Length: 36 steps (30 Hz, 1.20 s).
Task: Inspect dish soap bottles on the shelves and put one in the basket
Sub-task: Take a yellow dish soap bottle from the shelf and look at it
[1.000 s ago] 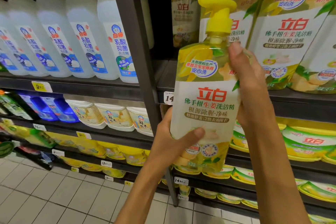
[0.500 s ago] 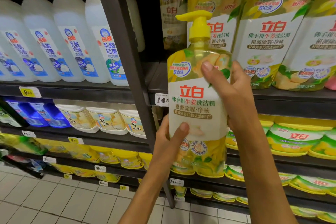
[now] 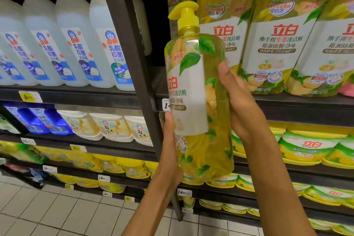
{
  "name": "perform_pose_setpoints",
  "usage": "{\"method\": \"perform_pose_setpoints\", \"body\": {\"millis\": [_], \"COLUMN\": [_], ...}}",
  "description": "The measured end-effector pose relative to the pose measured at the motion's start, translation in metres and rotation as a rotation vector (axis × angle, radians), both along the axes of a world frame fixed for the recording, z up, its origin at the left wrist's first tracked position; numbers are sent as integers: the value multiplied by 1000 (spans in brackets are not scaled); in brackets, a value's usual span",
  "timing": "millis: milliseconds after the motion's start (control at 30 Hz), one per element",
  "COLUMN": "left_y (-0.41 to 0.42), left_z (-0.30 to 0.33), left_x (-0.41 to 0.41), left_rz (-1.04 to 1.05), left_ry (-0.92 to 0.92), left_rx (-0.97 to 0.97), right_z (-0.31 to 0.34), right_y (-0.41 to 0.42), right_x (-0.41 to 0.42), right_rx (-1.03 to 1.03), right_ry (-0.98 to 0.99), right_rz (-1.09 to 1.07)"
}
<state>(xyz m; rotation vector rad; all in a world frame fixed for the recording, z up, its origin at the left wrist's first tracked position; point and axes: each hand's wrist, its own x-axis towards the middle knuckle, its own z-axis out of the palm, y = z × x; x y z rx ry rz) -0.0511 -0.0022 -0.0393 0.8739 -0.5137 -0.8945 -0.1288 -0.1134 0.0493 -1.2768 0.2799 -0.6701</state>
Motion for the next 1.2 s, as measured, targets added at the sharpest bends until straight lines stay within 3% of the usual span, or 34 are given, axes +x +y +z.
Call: {"method": "perform_pose_setpoints", "body": {"millis": [133, 333, 500, 567, 800, 933, 1033, 1200], "left_y": [2, 7, 6, 5, 9, 13, 12, 12], "left_z": [1, 6, 16, 14, 9, 12, 8, 1], "left_x": [5, 16, 13, 7, 6, 5, 2, 5], "left_rz": [-58, -38, 38, 39, -4, -139, -158, -110], "left_ry": [18, -219, -515, -547, -185, -153, -57, 50], "left_rx": [74, 184, 192, 189, 51, -58, -51, 22], "right_z": [-4, -9, -11, -10, -2, 8, 6, 5], "right_y": [-5, -1, 3, 6, -10, -16, -19, -14], "right_x": [4, 9, 9, 11, -5, 3, 8, 4], "right_rx": [89, 267, 96, 46, -32, 57, 116, 80], "right_ry": [10, -210, -185, -148, -113, -39, -42, -74], "right_rz": [161, 36, -188, -220, -137, -61, 53, 24]}}
